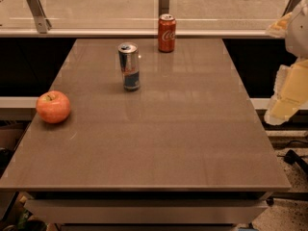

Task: Knock redbull can over

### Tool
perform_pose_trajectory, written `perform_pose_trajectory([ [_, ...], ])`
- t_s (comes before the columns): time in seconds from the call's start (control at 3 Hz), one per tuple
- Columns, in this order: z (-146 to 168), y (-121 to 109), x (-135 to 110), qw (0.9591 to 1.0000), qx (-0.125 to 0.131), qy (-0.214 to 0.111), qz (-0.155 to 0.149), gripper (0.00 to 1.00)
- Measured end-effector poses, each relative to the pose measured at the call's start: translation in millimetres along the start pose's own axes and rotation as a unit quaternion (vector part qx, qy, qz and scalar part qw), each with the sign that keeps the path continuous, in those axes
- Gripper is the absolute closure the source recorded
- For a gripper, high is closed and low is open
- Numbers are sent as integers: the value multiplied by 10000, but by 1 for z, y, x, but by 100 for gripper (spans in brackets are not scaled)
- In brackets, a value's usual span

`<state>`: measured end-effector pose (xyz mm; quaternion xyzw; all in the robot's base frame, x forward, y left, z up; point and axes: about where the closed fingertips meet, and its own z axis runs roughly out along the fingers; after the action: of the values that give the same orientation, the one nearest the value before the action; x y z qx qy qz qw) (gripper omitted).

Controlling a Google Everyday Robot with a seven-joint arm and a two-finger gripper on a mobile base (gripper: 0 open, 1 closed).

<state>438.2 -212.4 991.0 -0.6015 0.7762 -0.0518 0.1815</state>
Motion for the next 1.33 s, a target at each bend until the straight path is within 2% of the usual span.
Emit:
perform_pose_trajectory([
  [0.33,-1,0,-1,10000,26,-19,15,0],
  [0.67,-1,-7,-10,9992,133,-328,181,0],
  [1.0,1,-19,-26,9957,226,-838,316,0],
  [1.33,13,-28,-40,9857,220,-1603,460,0],
])
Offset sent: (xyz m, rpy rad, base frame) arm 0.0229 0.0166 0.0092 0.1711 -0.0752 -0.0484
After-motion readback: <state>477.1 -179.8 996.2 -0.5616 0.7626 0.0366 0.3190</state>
